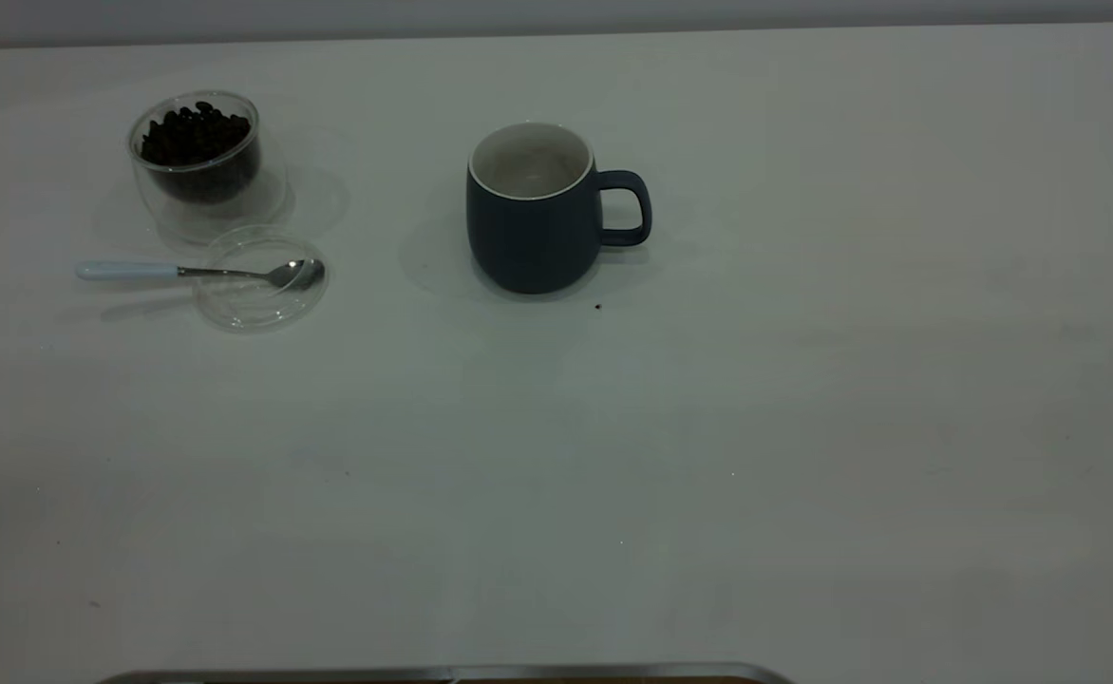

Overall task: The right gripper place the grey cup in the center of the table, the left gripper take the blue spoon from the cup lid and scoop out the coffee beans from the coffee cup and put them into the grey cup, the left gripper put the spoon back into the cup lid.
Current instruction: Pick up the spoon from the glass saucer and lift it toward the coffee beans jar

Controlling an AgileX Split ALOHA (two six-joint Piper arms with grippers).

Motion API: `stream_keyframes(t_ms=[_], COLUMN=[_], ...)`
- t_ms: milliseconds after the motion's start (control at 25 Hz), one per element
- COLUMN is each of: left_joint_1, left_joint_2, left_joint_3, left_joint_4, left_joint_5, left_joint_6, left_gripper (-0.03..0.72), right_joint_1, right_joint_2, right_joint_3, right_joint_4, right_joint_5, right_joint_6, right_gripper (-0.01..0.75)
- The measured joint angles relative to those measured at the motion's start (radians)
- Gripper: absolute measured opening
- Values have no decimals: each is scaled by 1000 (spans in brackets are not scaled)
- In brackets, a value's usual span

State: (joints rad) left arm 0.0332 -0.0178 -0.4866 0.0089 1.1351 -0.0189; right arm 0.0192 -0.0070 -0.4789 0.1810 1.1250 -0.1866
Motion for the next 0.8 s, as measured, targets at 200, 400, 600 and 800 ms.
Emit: stream_keyframes(t_ms=[200,400,600,800], left_joint_1=[0,0,0,0], left_joint_2=[0,10,230,589], left_joint_3=[0,-7,-83,-229], left_joint_4=[0,-9,38,119], left_joint_5=[0,2,9,-22], left_joint_6=[0,-81,-248,-310], left_gripper=[445,445,445,445], right_joint_1=[0,0,0,0], right_joint_2=[0,0,0,0], right_joint_3=[0,0,0,0], right_joint_4=[0,0,0,0], right_joint_5=[0,0,0,0], right_joint_6=[0,0,0,0], right_gripper=[453,453,452,451])
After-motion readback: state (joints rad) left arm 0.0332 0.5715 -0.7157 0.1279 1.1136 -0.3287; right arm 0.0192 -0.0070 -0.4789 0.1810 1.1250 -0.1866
